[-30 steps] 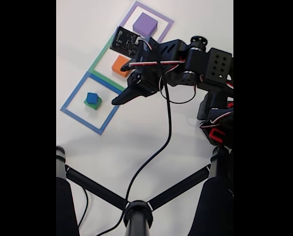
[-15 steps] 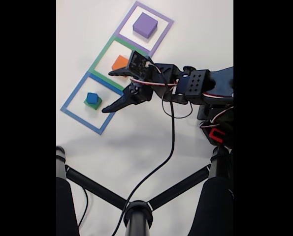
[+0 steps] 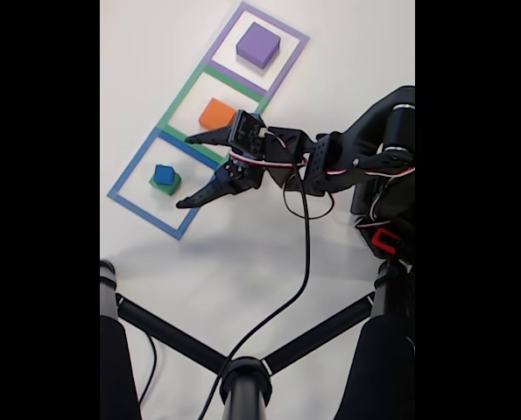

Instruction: Tower of hanoi

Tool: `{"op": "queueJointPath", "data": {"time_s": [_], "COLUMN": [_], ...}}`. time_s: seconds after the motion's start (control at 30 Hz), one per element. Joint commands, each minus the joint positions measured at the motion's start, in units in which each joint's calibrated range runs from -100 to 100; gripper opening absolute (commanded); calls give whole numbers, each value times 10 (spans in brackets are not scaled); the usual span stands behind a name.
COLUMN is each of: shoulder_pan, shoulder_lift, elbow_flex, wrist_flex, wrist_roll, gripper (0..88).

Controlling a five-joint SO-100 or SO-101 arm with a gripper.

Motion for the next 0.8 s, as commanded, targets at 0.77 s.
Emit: {"op": "queueJointPath", "data": {"time_s": [0.77], "shoulder_pan": [-43], "shoulder_lift": [189], "elbow_flex": [-144], "wrist_flex": [-122], "wrist_roll": [8], "gripper": [417]}}
